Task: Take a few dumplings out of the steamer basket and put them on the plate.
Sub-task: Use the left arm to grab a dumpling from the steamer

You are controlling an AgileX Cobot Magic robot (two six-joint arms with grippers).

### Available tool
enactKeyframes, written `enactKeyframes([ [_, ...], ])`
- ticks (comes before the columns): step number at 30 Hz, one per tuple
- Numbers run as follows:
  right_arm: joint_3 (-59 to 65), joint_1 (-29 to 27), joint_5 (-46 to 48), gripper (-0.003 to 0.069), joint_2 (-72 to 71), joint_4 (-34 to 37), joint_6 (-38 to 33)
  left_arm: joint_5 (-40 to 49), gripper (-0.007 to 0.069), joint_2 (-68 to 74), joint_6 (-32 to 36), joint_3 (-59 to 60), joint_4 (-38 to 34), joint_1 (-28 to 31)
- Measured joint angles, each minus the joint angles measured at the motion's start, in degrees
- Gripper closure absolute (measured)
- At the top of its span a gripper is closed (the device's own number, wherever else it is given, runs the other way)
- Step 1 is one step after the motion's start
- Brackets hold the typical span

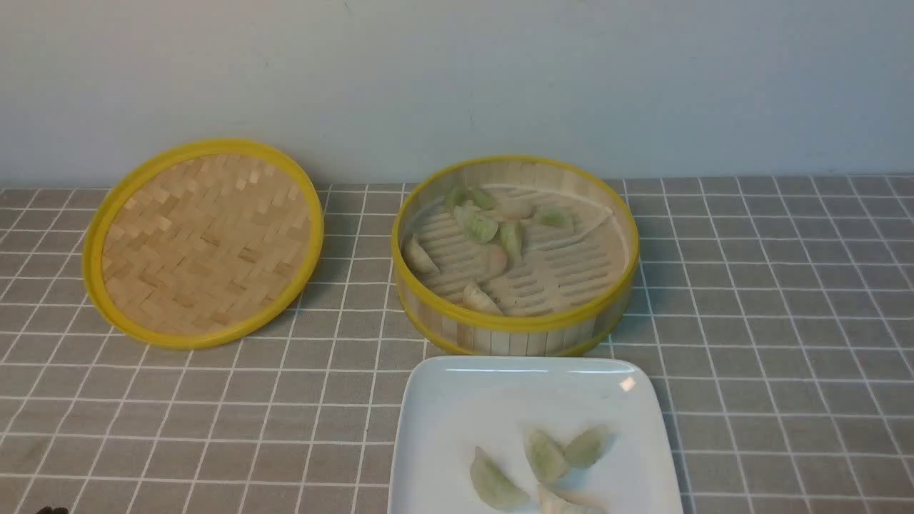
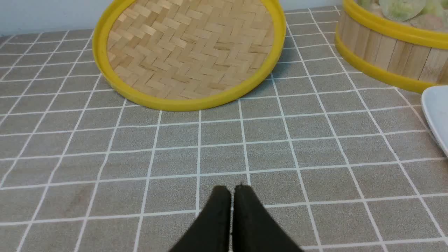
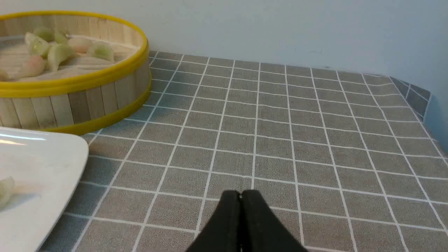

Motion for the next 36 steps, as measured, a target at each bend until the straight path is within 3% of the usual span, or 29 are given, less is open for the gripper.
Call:
enactKeyframes([
  [32,0.0,0.0,0.0,0.0673,0.0,0.0,0.0,-0.1,0.0629,0.0,0.2,0.0,0.0,0.0],
  [36,0.0,0.0,0.0,0.0673,0.0,0.0,0.0,-4.0,0.0629,0.0,-0.7,0.1,-2.7,0.0],
])
